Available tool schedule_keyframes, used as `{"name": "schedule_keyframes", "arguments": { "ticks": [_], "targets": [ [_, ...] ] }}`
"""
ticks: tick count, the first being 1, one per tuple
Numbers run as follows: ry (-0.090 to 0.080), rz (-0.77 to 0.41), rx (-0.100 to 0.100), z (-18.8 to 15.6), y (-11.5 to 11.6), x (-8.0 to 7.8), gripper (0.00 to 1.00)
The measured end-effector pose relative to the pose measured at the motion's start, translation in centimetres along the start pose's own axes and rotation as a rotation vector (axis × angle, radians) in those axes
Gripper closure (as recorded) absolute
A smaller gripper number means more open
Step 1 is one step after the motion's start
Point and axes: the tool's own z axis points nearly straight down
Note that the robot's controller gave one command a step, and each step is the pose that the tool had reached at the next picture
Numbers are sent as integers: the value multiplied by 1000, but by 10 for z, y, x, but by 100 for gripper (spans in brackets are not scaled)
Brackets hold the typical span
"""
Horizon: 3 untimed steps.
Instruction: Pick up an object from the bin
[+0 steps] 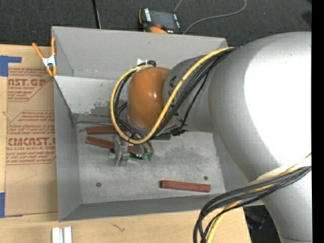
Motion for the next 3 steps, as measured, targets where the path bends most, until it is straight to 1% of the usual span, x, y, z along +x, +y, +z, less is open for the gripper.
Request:
{"name": "schedule_keyframes", "arguments": {
  "ticks": [1,2,3],
  "targets": [
    [2,-283,2,-181,-24,41,100],
    [8,-284,2,-177,-24,42,0],
    [14,-141,2,-43,19,4,0]
  ]
}}
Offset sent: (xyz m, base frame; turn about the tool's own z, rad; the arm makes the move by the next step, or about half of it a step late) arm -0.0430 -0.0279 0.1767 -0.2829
